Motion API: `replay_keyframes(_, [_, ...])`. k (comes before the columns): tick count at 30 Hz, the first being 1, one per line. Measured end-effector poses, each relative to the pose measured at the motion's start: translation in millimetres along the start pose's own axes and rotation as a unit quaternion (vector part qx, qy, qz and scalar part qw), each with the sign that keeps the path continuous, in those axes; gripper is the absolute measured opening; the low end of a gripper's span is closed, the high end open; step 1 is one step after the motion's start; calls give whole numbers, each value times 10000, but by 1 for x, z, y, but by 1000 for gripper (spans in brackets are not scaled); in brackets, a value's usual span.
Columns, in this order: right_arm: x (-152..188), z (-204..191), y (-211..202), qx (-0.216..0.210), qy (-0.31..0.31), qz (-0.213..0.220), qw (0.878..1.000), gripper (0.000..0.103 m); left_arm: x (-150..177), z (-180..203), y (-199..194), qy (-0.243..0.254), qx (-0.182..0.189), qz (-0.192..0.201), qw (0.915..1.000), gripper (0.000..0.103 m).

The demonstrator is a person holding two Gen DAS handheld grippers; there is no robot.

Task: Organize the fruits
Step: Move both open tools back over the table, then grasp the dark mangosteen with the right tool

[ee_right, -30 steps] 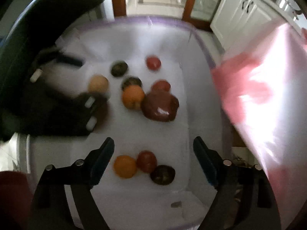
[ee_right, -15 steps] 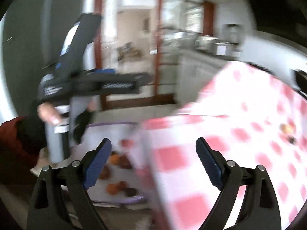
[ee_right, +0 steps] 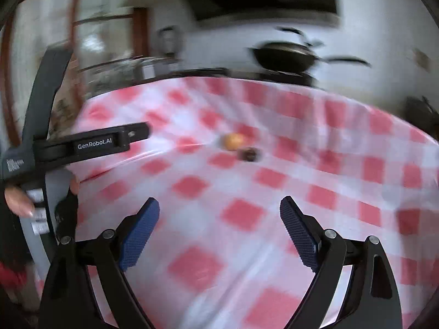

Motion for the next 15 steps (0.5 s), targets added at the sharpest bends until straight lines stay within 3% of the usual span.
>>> replay_keyframes(3, [9, 48, -2, 242, 736, 349, 9964, 87, -1, 14, 40, -266, -112, -234, 9993, 101])
replay_keyframes(6, [17, 71, 0, 222, 1050, 522, 9929, 87, -5, 18, 71, -430, -315, -277, 9982, 101])
replay_keyframes(10, [20, 80, -3, 204, 1222, 566, 9907, 87, -18, 28, 104, -338, -310, -287, 9985, 101])
replay_keyframes(15, [9, 79, 21, 127, 1147, 361, 9927, 87, -19, 18, 111, -318, -56, -62, 9995, 101])
Point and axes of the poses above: each gripper's, at about its wrist camera, not at the fingertips, and y roughly the way its jaws point, z to its right, x to its underside, the point moved 1 cm from there along y, roughly the way its jaws point, and after that the axes turned 9 degrees about -x, right-handed, at the moved point
